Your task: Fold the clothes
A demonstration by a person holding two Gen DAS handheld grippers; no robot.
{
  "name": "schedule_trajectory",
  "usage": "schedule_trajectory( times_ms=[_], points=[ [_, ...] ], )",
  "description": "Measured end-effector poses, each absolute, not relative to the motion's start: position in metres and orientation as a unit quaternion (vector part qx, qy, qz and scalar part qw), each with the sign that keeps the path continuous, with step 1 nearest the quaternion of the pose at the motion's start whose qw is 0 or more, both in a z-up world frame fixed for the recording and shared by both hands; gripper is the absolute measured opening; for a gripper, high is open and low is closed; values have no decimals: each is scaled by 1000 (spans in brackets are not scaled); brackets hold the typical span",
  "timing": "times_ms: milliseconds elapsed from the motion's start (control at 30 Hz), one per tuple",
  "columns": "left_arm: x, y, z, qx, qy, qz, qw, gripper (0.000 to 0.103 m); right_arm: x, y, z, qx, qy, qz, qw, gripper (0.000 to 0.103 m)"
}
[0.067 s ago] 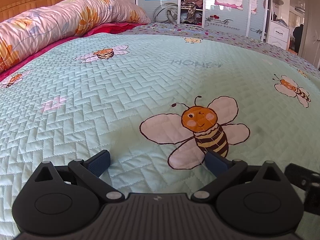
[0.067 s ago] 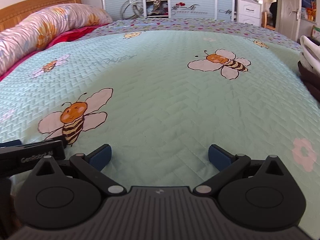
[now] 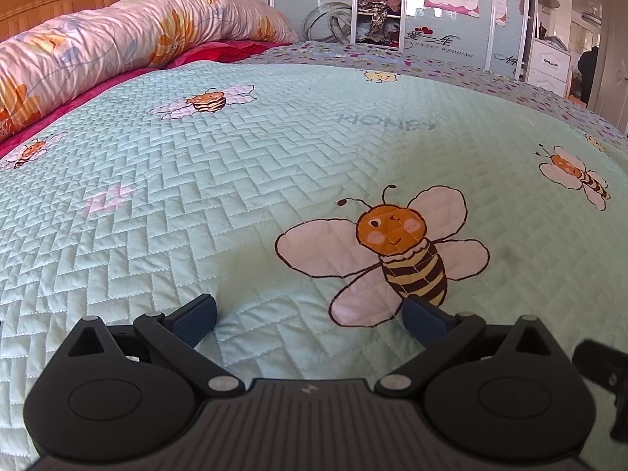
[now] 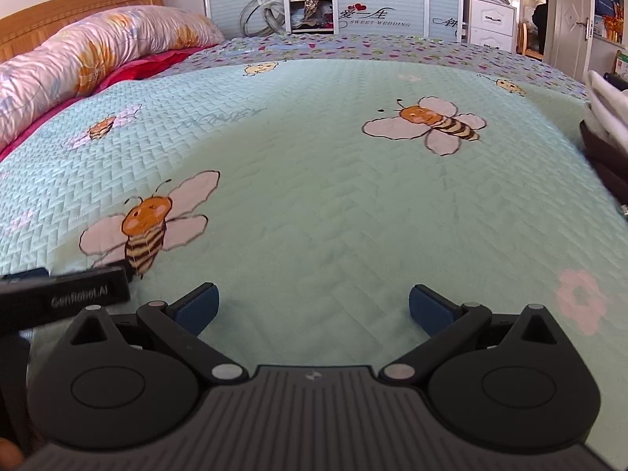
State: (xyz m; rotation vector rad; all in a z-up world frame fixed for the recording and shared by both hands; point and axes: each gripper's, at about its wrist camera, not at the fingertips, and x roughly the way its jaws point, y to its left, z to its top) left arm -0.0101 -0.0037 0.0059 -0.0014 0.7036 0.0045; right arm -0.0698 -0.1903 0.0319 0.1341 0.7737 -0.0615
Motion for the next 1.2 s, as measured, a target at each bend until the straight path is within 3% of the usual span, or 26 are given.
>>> schedule_trajectory(
  times_ms=[167, 233, 333, 533, 733, 900, 1200],
  points=[
    [-34, -12, 20, 4, 369, 4, 929, 103, -69, -188, 33, 25, 408, 7, 913, 103],
    [-44, -17, 26, 7, 379, 3, 925, 103, -114, -185, 34, -7, 376, 16, 926, 103],
    [-64, -47, 40, 27, 407, -24, 913, 103, -158, -204, 39, 2, 409, 21, 912, 103],
    [-89, -166, 97, 84, 412, -120, 899, 103, -208, -319, 75, 108, 438, -42, 891, 103],
    [-113, -286, 154, 142, 410, -212, 875, 103, -240, -440, 144, 123, 373, -170, 904, 103],
    [-101, -364, 195, 187, 383, -216, 878, 103, -246, -513, 189, 74, 339, -257, 902, 103],
    [-61, -429, 201, 185, 407, -212, 869, 103, -196, -576, 178, 60, 377, -243, 892, 103]
  ],
)
